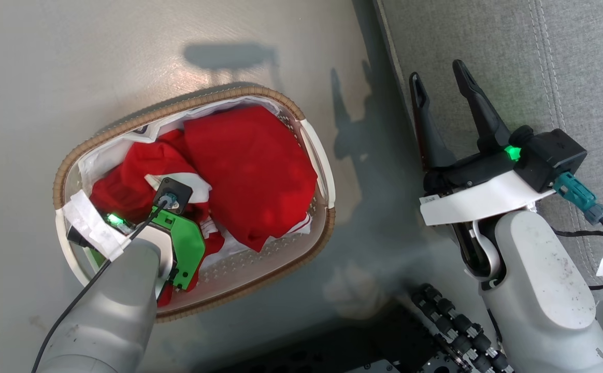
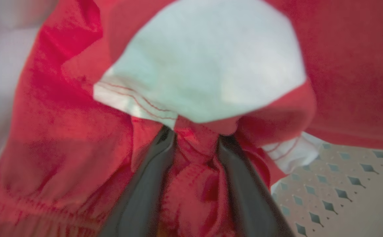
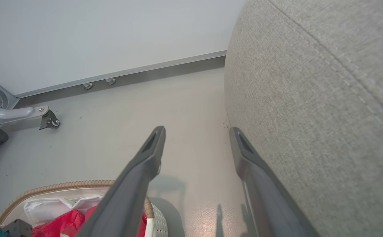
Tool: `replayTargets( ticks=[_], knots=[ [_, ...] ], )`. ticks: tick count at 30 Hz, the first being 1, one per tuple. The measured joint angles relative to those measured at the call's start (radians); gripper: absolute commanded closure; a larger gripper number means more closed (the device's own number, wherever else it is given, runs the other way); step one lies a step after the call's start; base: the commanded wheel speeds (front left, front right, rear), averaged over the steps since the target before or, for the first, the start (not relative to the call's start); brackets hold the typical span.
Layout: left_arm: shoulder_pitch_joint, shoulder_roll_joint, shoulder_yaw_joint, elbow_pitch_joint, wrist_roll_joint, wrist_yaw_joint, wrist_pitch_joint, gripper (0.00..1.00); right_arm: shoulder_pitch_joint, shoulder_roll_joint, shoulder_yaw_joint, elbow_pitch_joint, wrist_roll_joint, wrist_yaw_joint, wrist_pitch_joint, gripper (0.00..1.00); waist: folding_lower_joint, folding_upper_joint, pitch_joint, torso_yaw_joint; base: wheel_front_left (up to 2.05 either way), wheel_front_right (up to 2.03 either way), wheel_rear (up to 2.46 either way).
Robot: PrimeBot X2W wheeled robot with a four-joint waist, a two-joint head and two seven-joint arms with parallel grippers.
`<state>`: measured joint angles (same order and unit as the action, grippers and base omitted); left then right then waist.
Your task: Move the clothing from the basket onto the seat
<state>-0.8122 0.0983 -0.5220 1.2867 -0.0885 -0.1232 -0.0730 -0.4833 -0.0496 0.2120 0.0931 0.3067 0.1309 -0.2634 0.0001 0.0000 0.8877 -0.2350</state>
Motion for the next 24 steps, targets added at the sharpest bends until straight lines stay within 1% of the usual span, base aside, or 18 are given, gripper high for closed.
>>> replayTargets(
  ticks=[5, 12, 19, 24],
  knots=[
    [0.004, -0.007, 0.000, 0.002, -0.018, 0.000, -0.023, 1.00, 0.000, 0.000, -0.001, 0.016, -0.002, 0.000, 0.000, 0.00, 0.0000, 0.0000, -0.016, 0.007, 0.00, 0.00, 0.00],
    [0.038, -0.014, -0.003, 0.003, -0.039, -0.001, -0.097, 1.00, 0.003, 0.000, 0.000, 0.041, -0.008, 0.000, 0.000, 0.00, 0.0000, 0.0000, -0.072, 0.015, 0.00, 0.00, 0.00],
    [0.091, -0.033, -0.014, 0.002, -0.074, -0.004, -0.153, 1.00, 0.043, 0.001, -0.001, 0.080, -0.018, 0.000, 0.000, 0.00, 0.0000, 0.0000, -0.161, 0.032, 0.00, 0.00, 0.00],
    [0.139, -0.045, -0.031, -0.025, -0.100, -0.005, -0.176, 1.00, 0.085, 0.001, -0.005, 0.111, -0.029, 0.000, 0.000, 0.00, 0.0000, 0.0000, -0.242, 0.052, 0.00, 0.00, 0.00]
  ],
)
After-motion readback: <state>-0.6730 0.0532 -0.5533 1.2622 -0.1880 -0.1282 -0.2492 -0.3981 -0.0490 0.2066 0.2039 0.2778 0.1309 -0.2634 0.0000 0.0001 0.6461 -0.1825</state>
